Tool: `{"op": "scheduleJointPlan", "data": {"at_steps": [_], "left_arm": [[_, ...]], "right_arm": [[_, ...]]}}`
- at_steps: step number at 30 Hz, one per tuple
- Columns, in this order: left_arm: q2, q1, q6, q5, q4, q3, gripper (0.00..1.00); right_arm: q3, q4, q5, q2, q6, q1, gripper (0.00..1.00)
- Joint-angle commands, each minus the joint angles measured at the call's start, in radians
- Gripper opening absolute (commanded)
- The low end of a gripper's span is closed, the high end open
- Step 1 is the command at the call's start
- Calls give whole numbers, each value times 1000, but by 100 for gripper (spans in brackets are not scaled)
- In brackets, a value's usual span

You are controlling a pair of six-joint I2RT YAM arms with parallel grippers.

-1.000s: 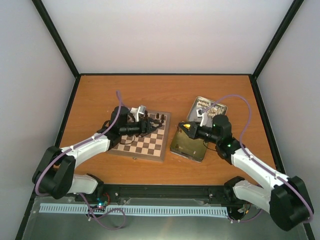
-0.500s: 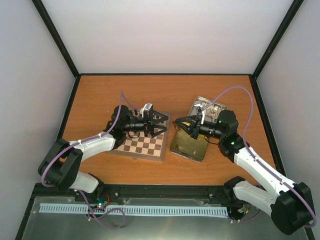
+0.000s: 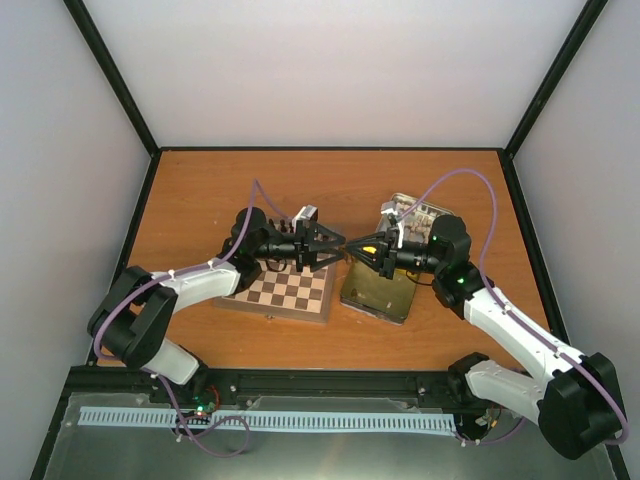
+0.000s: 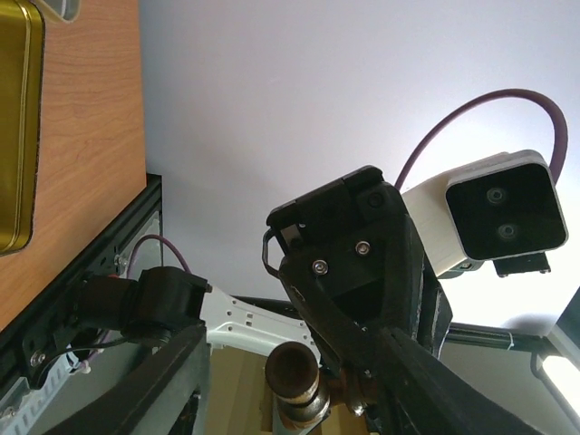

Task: Set up the chess pieces on the board
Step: Place the chess piece on the chessboard.

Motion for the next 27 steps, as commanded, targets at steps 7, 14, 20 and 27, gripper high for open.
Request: {"op": "scheduleJointPlan", "data": {"at_steps": [7, 14, 20, 27], "left_arm": [[3, -7, -14, 13, 105, 35, 30], [8, -8, -36, 14, 134, 26, 17], [10, -8, -11, 3, 116, 23, 7], [-41, 14, 365, -118, -279, 50, 5]], "right_arm": [[25, 43, -14, 12, -7, 4, 5], [24, 62, -11, 33, -4, 5, 5], [26, 57, -5, 30, -1, 5, 5], [14, -60, 6, -25, -44, 4, 5]]}}
